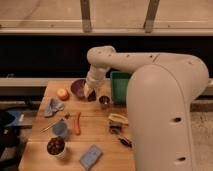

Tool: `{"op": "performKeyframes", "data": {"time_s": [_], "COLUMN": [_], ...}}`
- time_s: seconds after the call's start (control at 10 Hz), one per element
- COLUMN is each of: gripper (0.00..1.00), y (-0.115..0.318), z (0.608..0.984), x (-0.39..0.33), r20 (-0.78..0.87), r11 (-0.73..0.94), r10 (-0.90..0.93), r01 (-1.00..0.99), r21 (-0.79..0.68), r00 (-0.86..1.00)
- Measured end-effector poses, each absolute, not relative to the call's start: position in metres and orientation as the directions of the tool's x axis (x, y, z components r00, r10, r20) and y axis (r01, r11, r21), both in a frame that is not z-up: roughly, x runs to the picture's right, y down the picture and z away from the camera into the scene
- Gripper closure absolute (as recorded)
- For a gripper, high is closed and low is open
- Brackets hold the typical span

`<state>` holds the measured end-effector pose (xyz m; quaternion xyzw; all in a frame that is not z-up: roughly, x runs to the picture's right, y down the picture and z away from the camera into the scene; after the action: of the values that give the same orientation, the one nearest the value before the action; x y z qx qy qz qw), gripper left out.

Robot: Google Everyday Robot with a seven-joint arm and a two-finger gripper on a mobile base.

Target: Wipe purple bowl with eraser

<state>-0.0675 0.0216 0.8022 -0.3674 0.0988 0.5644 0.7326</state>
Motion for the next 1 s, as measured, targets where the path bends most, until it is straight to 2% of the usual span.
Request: {"op": "performKeyframes", "data": {"time_s": [1.0], "gripper": [1.0], "y": [-0.015], "z": [0.838], "x": [-0.104], "r20": [-0.463], "r11": [0.132], "r10": [0.795], "r01": [-0.858], "r21": [-0.497], "r00": [0.391]}}
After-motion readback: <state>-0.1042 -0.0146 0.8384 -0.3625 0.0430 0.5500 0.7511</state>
